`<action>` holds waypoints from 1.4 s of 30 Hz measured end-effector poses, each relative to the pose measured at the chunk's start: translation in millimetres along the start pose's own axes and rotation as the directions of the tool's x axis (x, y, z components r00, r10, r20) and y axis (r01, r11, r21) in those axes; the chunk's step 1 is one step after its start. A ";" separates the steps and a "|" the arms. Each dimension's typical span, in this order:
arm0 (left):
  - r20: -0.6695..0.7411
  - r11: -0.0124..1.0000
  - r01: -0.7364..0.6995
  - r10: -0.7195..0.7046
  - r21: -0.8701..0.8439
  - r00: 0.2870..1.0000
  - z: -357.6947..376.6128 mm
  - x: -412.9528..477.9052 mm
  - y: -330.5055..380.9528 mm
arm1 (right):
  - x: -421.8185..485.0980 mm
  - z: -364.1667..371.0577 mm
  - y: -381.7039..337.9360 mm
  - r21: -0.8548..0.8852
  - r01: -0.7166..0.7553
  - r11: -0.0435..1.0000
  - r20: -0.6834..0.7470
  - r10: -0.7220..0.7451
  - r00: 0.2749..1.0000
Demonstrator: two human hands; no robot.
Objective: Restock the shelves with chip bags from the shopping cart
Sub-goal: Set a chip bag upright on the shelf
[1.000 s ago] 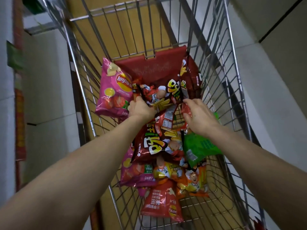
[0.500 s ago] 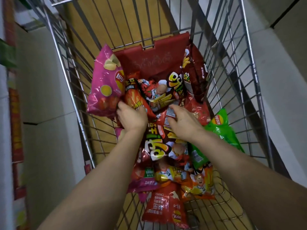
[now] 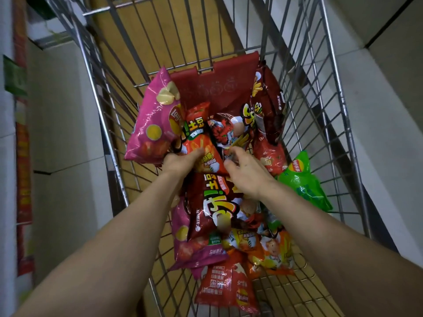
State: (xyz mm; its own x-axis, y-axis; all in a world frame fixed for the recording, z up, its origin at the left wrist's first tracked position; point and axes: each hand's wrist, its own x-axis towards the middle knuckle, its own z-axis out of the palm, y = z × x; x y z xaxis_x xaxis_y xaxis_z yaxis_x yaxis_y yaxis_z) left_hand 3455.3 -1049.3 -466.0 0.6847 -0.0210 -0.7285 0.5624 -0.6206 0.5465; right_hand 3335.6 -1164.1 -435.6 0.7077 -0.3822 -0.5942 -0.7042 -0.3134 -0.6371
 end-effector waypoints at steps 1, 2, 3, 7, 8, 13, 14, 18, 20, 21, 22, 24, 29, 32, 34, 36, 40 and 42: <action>-0.012 1.000 -0.012 0.012 -0.001 1.000 -1.2 -2.5 -0.8 | -1.1 -1.3 -0.2 0.012 0.003 1.000 -0.018 -0.003 1.000; -0.033 0.999 -0.031 0.031 -0.006 0.999 -1.6 -5.0 -1.6 | -2.1 -2.9 0.0 0.028 0.004 1.000 -0.044 -0.003 0.999; -0.051 0.998 -0.056 0.055 -0.008 0.997 -1.9 -10.3 -1.2 | -3.6 -5.0 -0.2 0.046 0.001 0.999 -0.072 0.002 0.997; 0.059 0.976 -0.177 0.186 -0.130 0.981 1.9 -42.0 3.3 | -8.5 -17.3 1.8 0.146 -0.047 0.988 -0.140 0.067 0.988; 0.124 0.971 -0.178 0.199 -0.162 0.972 4.2 -46.1 4.5 | -11.2 -22.4 2.2 0.193 -0.070 0.979 -0.130 0.096 0.987; 0.461 0.969 -0.085 0.186 -0.230 0.868 11.0 -64.4 24.9 | -29.2 -54.4 3.8 0.375 -0.084 0.923 -0.045 0.108 0.993; 0.514 0.969 -0.069 0.184 -0.236 0.838 11.6 -68.6 29.2 | -32.7 -60.6 3.1 0.399 -0.062 0.915 -0.044 0.087 0.995; 0.690 0.948 0.095 0.150 -0.304 0.708 9.5 -80.5 39.8 | -41.8 -82.9 0.0 0.437 0.017 0.899 -0.051 0.006 0.999; 0.696 0.945 0.096 0.158 -0.312 0.701 11.4 -84.0 40.4 | -45.8 -87.0 -0.6 0.440 0.035 0.897 -0.056 -0.012 0.998; 0.696 0.950 0.085 0.158 -0.301 0.700 12.3 -87.7 41.0 | -46.7 -86.1 0.9 0.449 0.032 0.893 -0.062 -0.004 0.998; 0.671 0.961 0.046 0.155 -0.272 0.725 15.7 -85.3 39.3 | -48.2 -84.5 2.9 0.459 0.027 0.888 -0.073 0.007 0.997; 0.527 0.981 -0.125 0.186 -0.150 0.829 23.1 -77.2 35.1 | -48.7 -79.1 10.2 0.467 0.028 0.884 -0.121 0.032 0.992; -0.185 0.847 -0.413 0.489 0.335 0.852 9.6 -44.3 34.8 | -46.0 -66.1 25.5 0.462 -0.004 0.887 -0.173 0.094 0.980; -0.268 0.863 -0.226 0.373 0.451 0.889 -9.8 -7.1 35.9 | -38.6 -59.9 23.2 0.452 -0.025 0.892 -0.142 0.100 0.985; -0.229 0.943 -0.127 0.203 0.307 0.952 -15.1 9.6 37.1 | -31.6 -54.9 16.4 0.449 -0.029 0.893 -0.114 0.090 0.989; -0.145 0.986 -0.066 0.089 0.155 0.985 -14.9 12.0 38.3 | -22.5 -48.7 10.1 0.418 -0.028 0.908 -0.123 0.087 0.989; -0.010 0.999 0.007 -0.006 0.044 1.000 -13.0 17.9 34.4 | -6.0 -36.0 0.5 0.328 -0.051 0.943 -0.180 0.116 0.977; 0.017 1.000 0.003 -0.003 0.016 1.000 -12.6 14.4 32.5 | -0.2 -30.3 -2.1 0.298 -0.069 0.952 -0.196 0.132 0.972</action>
State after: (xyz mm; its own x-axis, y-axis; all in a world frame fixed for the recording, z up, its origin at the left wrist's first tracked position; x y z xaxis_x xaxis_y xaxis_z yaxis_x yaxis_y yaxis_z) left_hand 3489.3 -1059.9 -453.5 0.6750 -0.0325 -0.7371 0.5568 -0.6329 0.5379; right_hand 3335.2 -1189.7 -419.3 0.5837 -0.5829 -0.5653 -0.7025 -0.0132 -0.7116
